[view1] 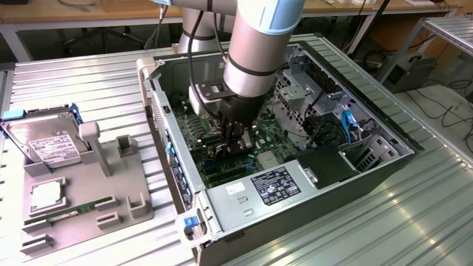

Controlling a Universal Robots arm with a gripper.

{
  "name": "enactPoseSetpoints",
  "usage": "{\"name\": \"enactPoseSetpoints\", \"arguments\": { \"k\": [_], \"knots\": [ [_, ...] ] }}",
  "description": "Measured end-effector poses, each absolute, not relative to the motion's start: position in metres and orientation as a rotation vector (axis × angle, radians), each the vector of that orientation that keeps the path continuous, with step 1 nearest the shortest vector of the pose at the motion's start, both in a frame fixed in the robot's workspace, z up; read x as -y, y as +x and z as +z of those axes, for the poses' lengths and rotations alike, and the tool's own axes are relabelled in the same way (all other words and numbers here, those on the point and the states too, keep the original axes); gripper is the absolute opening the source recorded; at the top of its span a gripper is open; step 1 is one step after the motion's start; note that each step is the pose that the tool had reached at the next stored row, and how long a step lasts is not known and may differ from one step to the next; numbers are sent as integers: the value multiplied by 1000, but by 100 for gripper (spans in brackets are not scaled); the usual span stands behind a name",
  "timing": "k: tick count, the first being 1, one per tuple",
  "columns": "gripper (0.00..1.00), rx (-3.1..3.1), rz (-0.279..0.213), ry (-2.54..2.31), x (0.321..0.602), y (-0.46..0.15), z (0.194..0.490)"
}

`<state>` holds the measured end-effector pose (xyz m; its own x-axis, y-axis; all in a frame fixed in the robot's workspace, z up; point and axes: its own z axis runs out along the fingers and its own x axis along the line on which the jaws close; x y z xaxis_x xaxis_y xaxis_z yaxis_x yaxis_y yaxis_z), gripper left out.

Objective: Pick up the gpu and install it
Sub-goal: 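Insert the gpu into the slot, then press down on the gpu until it lock into place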

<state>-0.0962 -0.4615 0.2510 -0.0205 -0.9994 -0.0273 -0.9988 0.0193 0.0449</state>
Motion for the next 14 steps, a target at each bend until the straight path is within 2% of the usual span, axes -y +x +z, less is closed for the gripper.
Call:
{"name": "enactPoseSetpoints", "arguments": {
  "k": [4, 5, 14],
  "knots": [
    [27, 2234, -80, 2191, 462, -97, 251],
    [34, 2234, -80, 2190, 462, -97, 252],
    [33, 2234, -80, 2191, 461, -99, 282]
  ]
}}
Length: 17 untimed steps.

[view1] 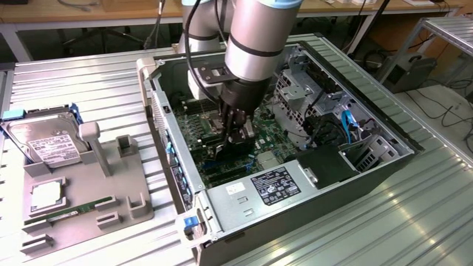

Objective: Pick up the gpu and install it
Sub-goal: 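Press down on the gpu until it lock into place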

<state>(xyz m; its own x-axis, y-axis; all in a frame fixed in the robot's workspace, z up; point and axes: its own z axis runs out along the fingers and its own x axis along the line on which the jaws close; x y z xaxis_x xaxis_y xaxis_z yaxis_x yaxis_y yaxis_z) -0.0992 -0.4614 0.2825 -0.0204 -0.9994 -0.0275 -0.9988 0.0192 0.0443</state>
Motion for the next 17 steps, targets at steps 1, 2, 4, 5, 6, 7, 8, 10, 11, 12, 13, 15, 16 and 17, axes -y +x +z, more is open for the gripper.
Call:
{"name": "enactPoseSetpoints", "arguments": {
  "k": [1, 2, 4, 5, 6, 7, 8, 10, 11, 12, 13, 15, 16, 17],
  "knots": [
    [26, 2235, -79, 2191, 461, -100, 282],
    [19, 2236, -77, 2192, 460, -103, 283],
    [11, 2239, -69, 2196, 458, -107, 282],
    [11, 2241, -65, 2198, 458, -108, 281],
    [11, 2243, -61, 2200, 457, -109, 280],
    [11, 2245, -56, 2203, 455, -111, 279],
    [11, 2246, -52, 2205, 454, -112, 278],
    [11, 2249, -47, 2208, 453, -115, 275],
    [11, 2249, -45, 2209, 453, -116, 274],
    [11, 2250, -43, 2209, 453, -116, 272],
    [11, 2250, -41, 2210, 453, -117, 271],
    [11, 2250, -40, 2210, 453, -117, 268],
    [11, 2251, -40, 2211, 453, -117, 267],
    [11, 2251, -41, 2211, 453, -117, 266]
  ]
}}
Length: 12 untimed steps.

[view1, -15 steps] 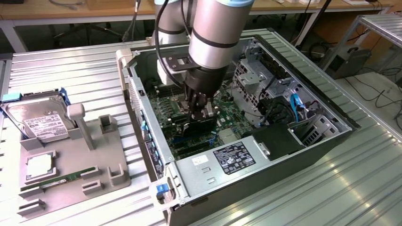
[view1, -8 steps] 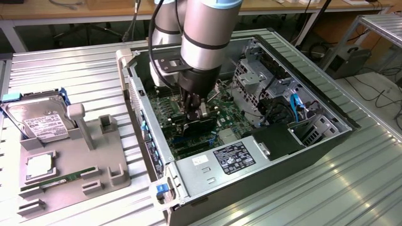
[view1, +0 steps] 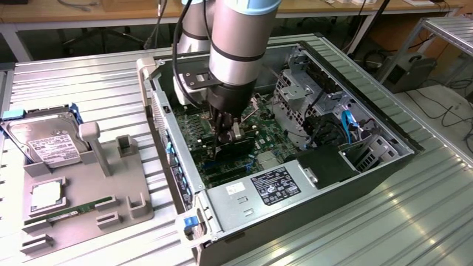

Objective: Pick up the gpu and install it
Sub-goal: 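Press down on the gpu until it lock into place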

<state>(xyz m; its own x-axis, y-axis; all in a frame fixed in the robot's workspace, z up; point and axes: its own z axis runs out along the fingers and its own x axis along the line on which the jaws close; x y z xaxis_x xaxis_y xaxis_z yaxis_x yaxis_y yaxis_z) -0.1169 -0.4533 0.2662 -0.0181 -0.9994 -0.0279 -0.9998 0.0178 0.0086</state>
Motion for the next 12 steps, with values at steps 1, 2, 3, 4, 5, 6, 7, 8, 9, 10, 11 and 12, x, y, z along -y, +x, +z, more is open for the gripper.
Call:
{"name": "enactPoseSetpoints", "arguments": {
  "k": [1, 2, 3, 4, 5, 6, 7, 8, 9, 10, 11, 12],
  "knots": [
    [11, -2231, 40, -2192, 453, -117, 268],
    [11, -2229, 41, -2190, 453, -117, 271],
    [11, -2229, 41, -2189, 453, -117, 275],
    [11, -2231, 40, -2191, 453, -117, 281],
    [11, -2231, 40, -2191, 453, -117, 290],
    [11, -2231, 40, -2191, 453, -116, 298],
    [11, -2231, 40, -2191, 453, -116, 302],
    [11, -2231, 40, -2191, 453, -116, 304],
    [11, -2231, 40, -2191, 453, -116, 305],
    [11, -2231, 40, -2191, 453, -116, 305],
    [11, -2231, 40, -2191, 453, -116, 305],
    [11, -2231, 40, -2191, 453, -116, 305]
  ]
}}
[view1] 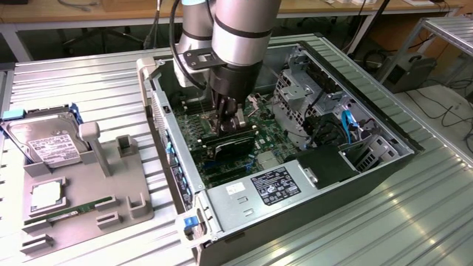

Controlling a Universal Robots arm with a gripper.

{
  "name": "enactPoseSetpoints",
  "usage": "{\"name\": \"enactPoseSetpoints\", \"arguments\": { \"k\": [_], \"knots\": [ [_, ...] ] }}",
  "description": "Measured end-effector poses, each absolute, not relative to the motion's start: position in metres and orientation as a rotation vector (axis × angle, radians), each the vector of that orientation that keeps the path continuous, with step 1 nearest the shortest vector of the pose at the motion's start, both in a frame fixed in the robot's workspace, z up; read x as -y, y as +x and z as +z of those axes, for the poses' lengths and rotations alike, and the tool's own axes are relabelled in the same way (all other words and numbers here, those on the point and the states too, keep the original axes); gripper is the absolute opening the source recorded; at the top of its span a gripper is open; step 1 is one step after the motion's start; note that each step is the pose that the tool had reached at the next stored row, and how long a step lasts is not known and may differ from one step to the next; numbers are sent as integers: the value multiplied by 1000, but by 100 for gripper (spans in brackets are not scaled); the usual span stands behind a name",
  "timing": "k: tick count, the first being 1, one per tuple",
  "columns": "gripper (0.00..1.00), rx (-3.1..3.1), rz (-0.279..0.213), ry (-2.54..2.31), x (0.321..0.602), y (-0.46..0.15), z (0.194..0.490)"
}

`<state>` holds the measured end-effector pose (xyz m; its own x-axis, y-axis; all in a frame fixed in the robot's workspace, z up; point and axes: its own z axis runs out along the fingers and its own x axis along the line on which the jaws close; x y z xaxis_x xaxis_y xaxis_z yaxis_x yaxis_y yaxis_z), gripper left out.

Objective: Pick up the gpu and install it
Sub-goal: 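Press down on the gpu until it lock into place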

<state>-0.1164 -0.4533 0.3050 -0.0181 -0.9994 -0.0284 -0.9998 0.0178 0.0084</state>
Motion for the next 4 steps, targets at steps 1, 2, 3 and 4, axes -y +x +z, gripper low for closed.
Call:
{"name": "enactPoseSetpoints", "arguments": {
  "k": [1, 2, 3, 4],
  "knots": [
    [11, -2231, 40, -2191, 453, -116, 305],
    [11, -2231, 40, -2191, 453, -116, 305],
    [11, -2231, 40, -2191, 453, -116, 305],
    [11, -2231, 40, -2191, 453, -116, 305]
  ]
}}
